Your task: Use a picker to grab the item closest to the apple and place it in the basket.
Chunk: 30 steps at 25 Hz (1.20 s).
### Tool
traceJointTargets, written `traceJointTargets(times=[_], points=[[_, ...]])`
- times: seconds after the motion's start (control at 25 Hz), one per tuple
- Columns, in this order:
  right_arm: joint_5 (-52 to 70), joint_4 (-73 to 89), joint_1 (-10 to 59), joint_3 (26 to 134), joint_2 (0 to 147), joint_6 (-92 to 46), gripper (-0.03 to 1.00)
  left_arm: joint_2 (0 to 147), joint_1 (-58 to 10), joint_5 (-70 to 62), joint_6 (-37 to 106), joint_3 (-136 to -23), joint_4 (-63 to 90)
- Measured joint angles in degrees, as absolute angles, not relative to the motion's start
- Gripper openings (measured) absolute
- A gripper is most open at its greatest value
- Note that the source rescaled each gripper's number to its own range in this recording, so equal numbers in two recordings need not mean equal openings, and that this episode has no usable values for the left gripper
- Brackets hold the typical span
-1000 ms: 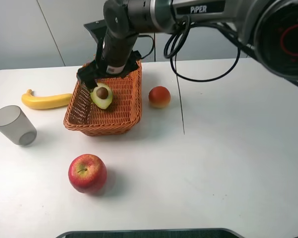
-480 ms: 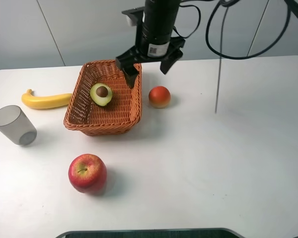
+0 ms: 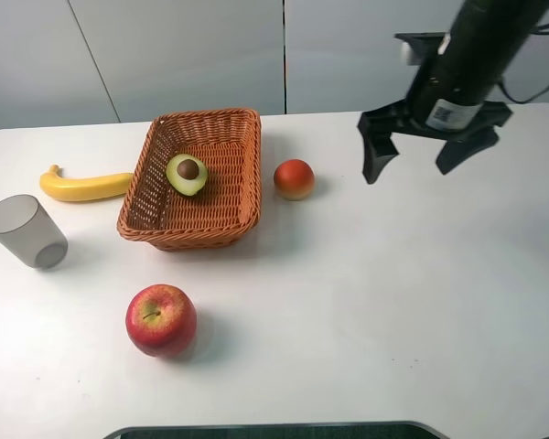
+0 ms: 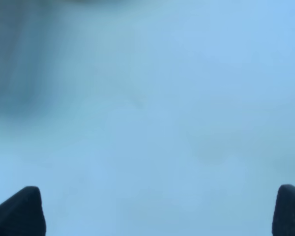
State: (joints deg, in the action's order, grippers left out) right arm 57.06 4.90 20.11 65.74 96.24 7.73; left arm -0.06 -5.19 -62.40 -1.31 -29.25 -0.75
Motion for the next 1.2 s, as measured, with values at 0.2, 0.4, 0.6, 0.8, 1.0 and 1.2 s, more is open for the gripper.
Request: traceJointTargets(times=[0.2, 0.4, 0.6, 0.8, 1.0, 1.2], points=[[56.4, 4.8, 11.5, 56.6, 85.5, 8.0, 1.0, -0.1, -5.2, -62.4, -1.3, -29.3, -0.8], [55.8, 3.9, 3.2, 49.9, 74.5, 8.0, 1.0, -0.1, -5.2, -62.4, -1.3, -29.3, -0.8], [55.8, 3.4, -1.1, 45.6, 63.8, 6.8, 1.0, -0.1, -5.2, -62.4, -1.3, -29.3, -0.8], [55.8, 0.0, -1.4, 43.5, 51.8, 6.6, 1.0, -0.1, -5.2, -62.4, -1.3, -29.3, -0.8], [56.5, -2.3, -1.4, 40.4, 39.2, 4.4, 1.0, -0.1, -5.2, -62.4, -1.0, -29.3, -0.8], [58.4, -2.4, -1.4, 37.6, 29.3, 2.2, 1.0, -0.1, -5.2, -62.4, -1.0, -29.3, -0.8]])
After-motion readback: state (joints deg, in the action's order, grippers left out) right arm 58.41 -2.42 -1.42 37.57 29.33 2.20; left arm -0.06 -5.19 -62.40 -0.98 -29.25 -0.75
